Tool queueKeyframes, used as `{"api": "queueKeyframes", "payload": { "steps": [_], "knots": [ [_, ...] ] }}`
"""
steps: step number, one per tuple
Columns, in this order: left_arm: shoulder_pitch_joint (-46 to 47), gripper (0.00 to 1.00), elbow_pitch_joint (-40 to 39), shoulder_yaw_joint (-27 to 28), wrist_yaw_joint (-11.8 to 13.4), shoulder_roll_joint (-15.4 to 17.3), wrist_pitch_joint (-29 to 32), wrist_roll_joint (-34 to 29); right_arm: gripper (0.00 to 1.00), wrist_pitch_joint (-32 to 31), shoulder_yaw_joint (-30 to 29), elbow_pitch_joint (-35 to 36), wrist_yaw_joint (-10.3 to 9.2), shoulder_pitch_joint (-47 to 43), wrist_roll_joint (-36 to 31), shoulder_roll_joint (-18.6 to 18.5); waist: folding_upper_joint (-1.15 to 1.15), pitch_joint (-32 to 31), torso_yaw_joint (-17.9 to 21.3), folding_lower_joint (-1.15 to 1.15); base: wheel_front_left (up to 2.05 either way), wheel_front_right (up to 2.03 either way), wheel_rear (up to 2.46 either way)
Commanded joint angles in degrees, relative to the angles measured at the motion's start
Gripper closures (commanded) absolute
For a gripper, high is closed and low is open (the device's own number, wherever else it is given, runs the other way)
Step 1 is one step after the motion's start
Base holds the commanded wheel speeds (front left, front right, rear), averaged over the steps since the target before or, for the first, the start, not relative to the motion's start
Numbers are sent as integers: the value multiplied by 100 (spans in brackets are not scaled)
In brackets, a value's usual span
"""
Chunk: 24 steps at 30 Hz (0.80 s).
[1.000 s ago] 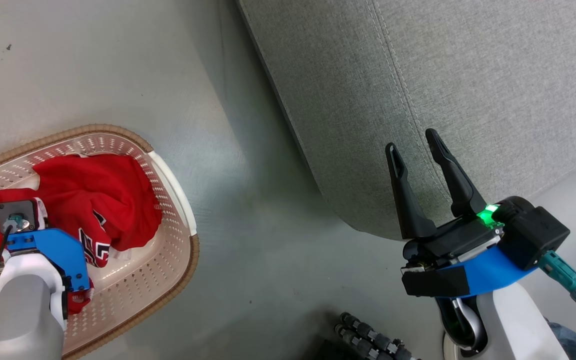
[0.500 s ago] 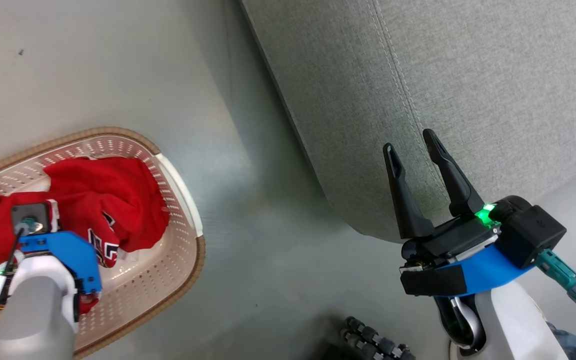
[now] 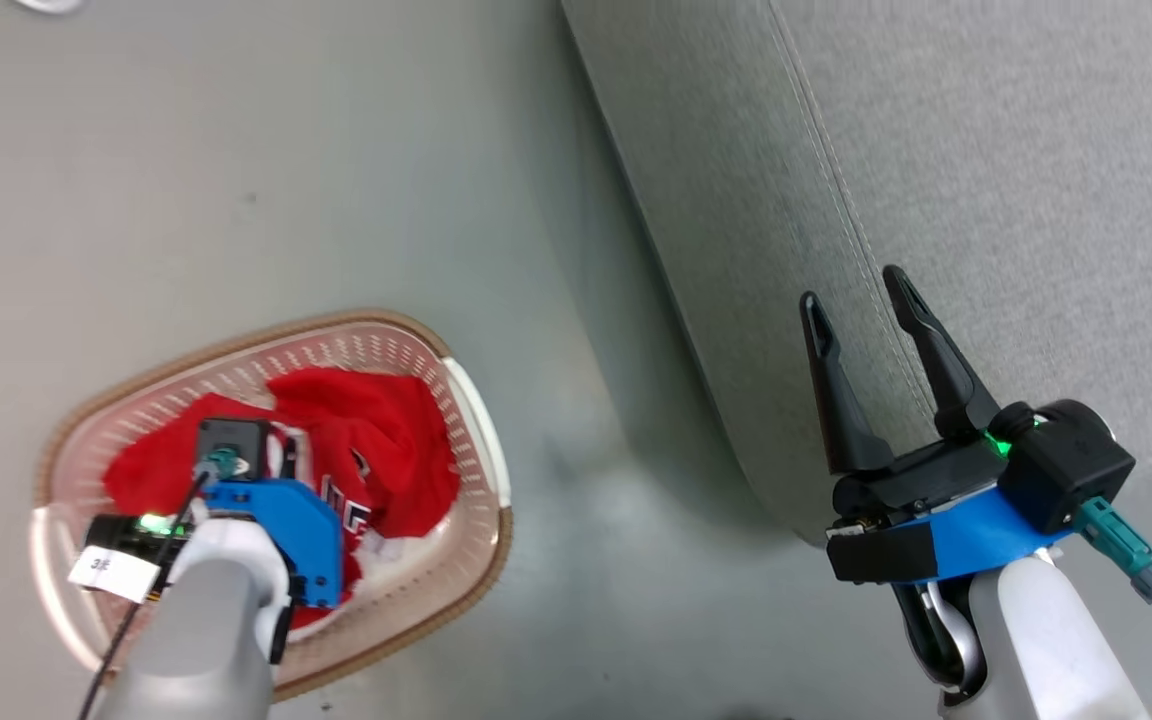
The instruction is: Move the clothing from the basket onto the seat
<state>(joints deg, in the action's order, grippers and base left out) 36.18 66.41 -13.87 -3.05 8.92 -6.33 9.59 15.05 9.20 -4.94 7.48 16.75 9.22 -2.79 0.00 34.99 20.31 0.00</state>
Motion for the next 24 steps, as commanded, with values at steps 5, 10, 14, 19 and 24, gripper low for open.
{"api": "queueKeyframes", "payload": {
  "steps": [5,10,14,19,24],
  "knots": [
    [-132,100,98,-283,-200,-260,-158,-83,0,19,-149,-194,3,-282,-215,-19,0,-1123,-768,0,0,0,0],
    [-254,100,87,-613,-340,-431,-347,-174,0,20,-202,-334,3,-570,-358,-19,0,-1776,-1074,0,0,0,0],
    [-363,100,-35,-900,-408,-539,-476,-165,0,20,-267,-444,3,-814,-439,-19,0,-2302,-1288,0,0,0,0],
    [-471,100,-446,-1336,-452,-600,-530,84,0,20,-362,-527,3,-1093,-529,-17,0,-2777,-1519,0,0,0,0],
    [-434,100,-1302,-2060,-455,-599,-304,577,0,20,-394,-541,3,-1262,-565,-16,0,-3047,-1663,0,0,0,0]
  ]
}}
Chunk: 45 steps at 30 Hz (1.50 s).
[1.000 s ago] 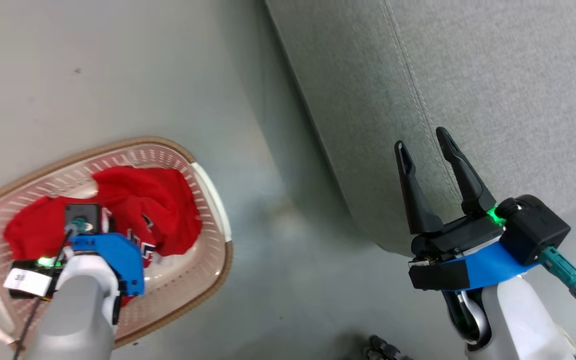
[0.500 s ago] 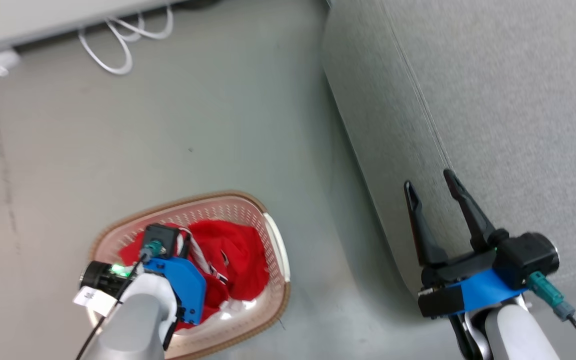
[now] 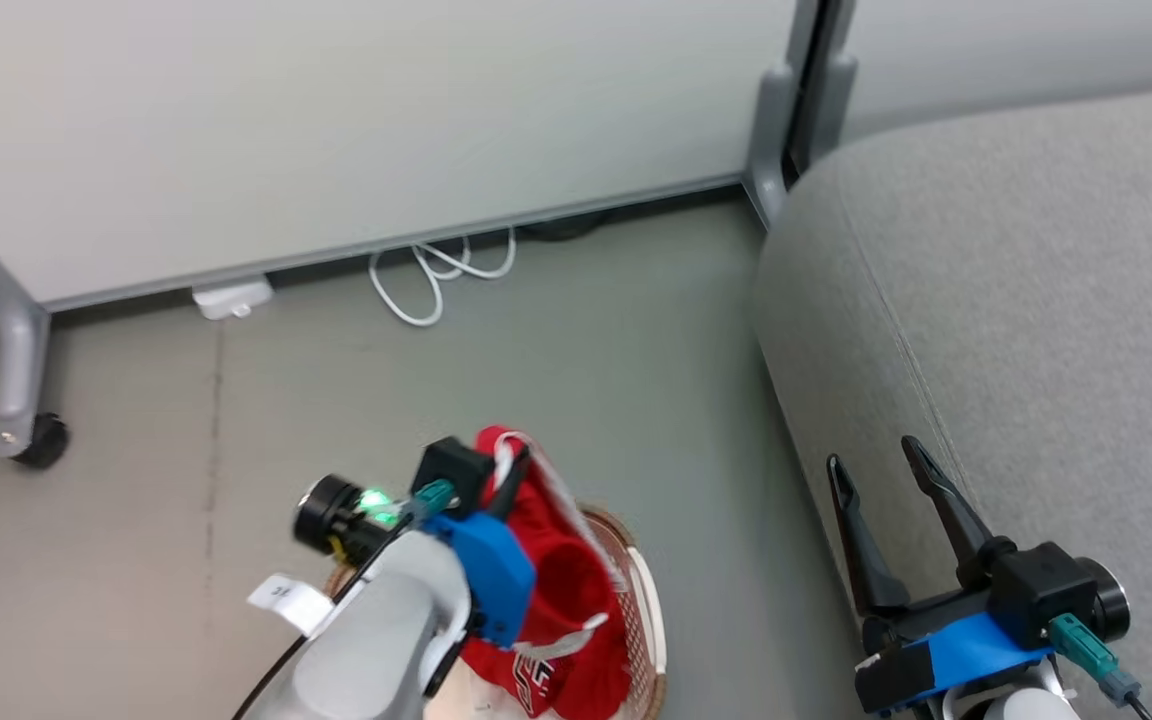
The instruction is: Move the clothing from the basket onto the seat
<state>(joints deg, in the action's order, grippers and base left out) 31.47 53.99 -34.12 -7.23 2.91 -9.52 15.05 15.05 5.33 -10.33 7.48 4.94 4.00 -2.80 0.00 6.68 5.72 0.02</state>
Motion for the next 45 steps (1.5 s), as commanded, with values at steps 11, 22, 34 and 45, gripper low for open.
{"api": "queueKeyframes", "payload": {
  "steps": [11,22,34,45],
  "knots": [
    [711,100,-1522,-792,-22,1,485,506,0,20,55,-36,3,-206,-63,-16,0,-439,-407,-2,0,0,0],
    [1236,100,-2288,-1422,122,2,604,1272,0,20,196,-135,3,-218,-133,-16,0,-570,-465,-2,0,0,0],
    [1484,100,-2336,-2069,523,2,480,1888,0,20,282,-174,3,-214,-176,-16,0,-629,-354,-2,0,0,0],
    [1633,100,-2206,-2417,659,1,361,2186,0,-24,463,-102,3,-95,-62,-16,0,-587,-338,-2,0,0,0]
  ]
}}
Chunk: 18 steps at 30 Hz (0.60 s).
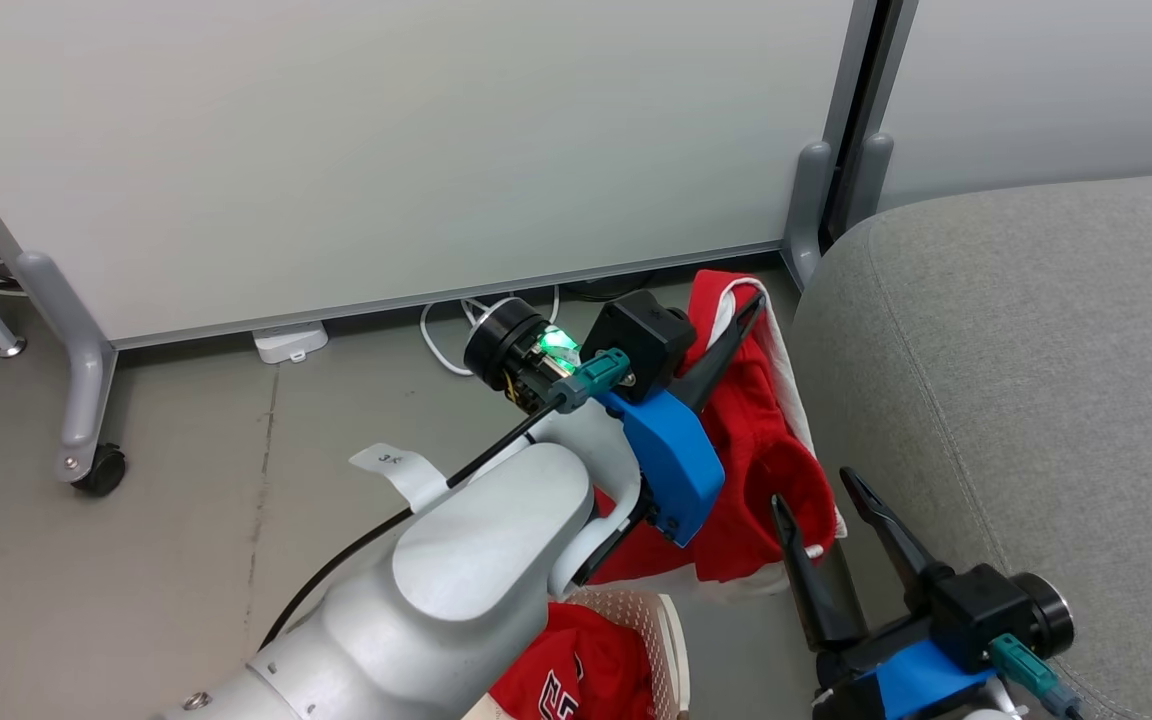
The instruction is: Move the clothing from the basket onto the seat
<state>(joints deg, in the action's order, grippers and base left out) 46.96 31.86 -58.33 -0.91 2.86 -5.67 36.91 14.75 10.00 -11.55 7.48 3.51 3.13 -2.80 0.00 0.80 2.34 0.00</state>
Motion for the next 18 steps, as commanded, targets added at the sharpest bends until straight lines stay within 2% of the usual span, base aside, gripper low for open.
{"api": "queueKeyframes", "payload": {
  "steps": [1,10,18],
  "knots": [
    [116,100,48,-51,43,6,-58,49,0,-33,77,53,3,89,81,-16,0,13,2,0,0,0,0],
    [244,100,187,-228,96,6,-121,239,0,-210,495,-21,3,380,151,-16,0,63,10,0,0,0,0],
    [371,100,196,-428,147,5,-158,413,0,-554,539,-559,3,986,62,-16,0,129,-18,0,0,0,0]
  ]
}}
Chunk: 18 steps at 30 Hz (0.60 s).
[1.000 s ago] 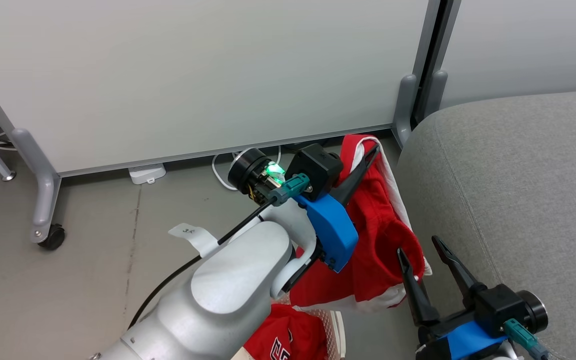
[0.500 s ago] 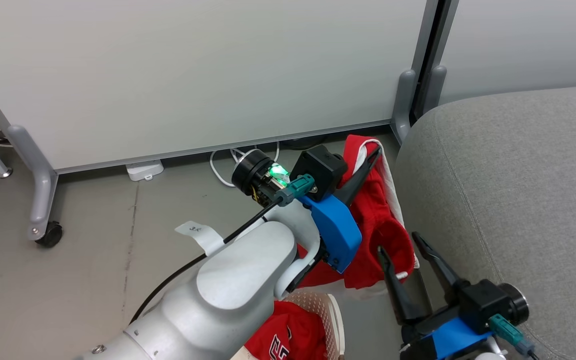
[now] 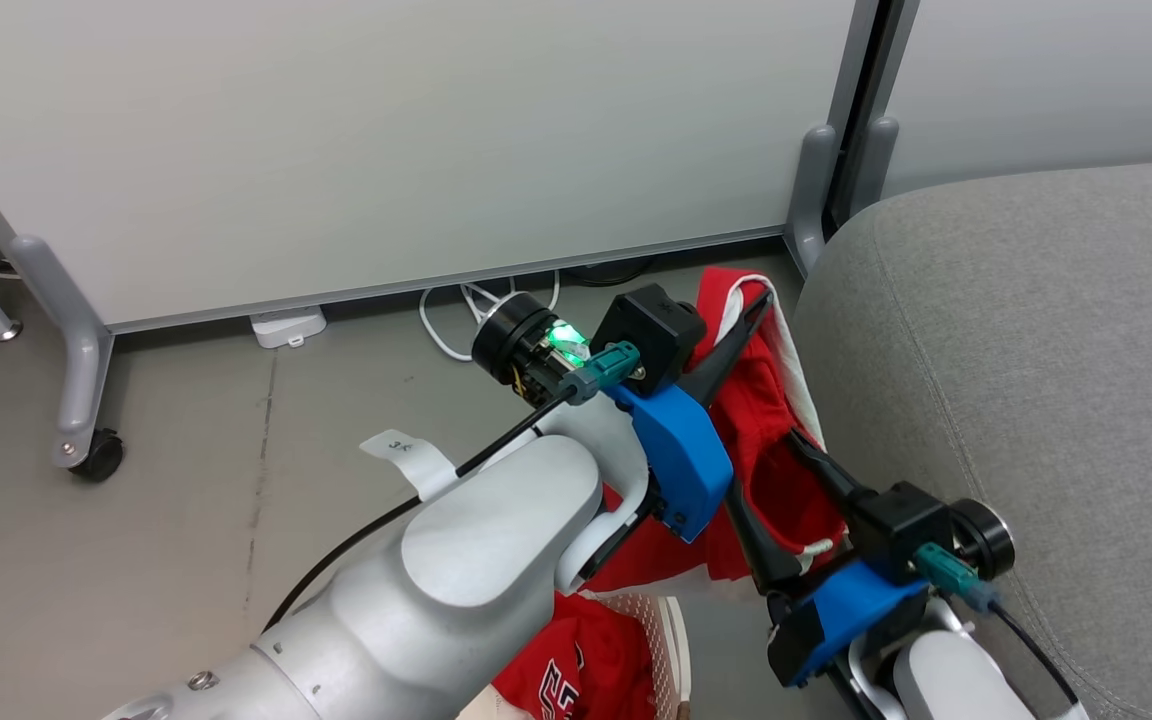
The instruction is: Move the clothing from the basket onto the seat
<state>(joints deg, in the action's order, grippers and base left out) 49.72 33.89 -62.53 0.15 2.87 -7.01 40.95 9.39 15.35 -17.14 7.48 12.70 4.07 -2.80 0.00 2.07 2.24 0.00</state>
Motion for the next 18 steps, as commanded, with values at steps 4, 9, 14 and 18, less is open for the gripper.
{"api": "queueKeyframes", "payload": {
  "steps": [4,9,14,18],
  "knots": [
    [153,100,-54,-123,52,4,-40,124,0,-104,-26,-361,3,382,-74,-16,0,17,-54,0,0,0,0],
    [223,100,-70,-251,76,4,-76,247,0,-169,54,-763,3,714,-24,-15,0,18,-92,0,0,0,0],
    [253,100,-46,-373,99,4,-102,351,0,-120,188,-1090,3,961,7,-15,0,-1,-93,0,0,0,0],
    [295,100,-19,-446,108,4,-139,428,0,-55,225,-1278,3,1075,32,-15,0,-18,-86,0,0,0,0]
  ]
}}
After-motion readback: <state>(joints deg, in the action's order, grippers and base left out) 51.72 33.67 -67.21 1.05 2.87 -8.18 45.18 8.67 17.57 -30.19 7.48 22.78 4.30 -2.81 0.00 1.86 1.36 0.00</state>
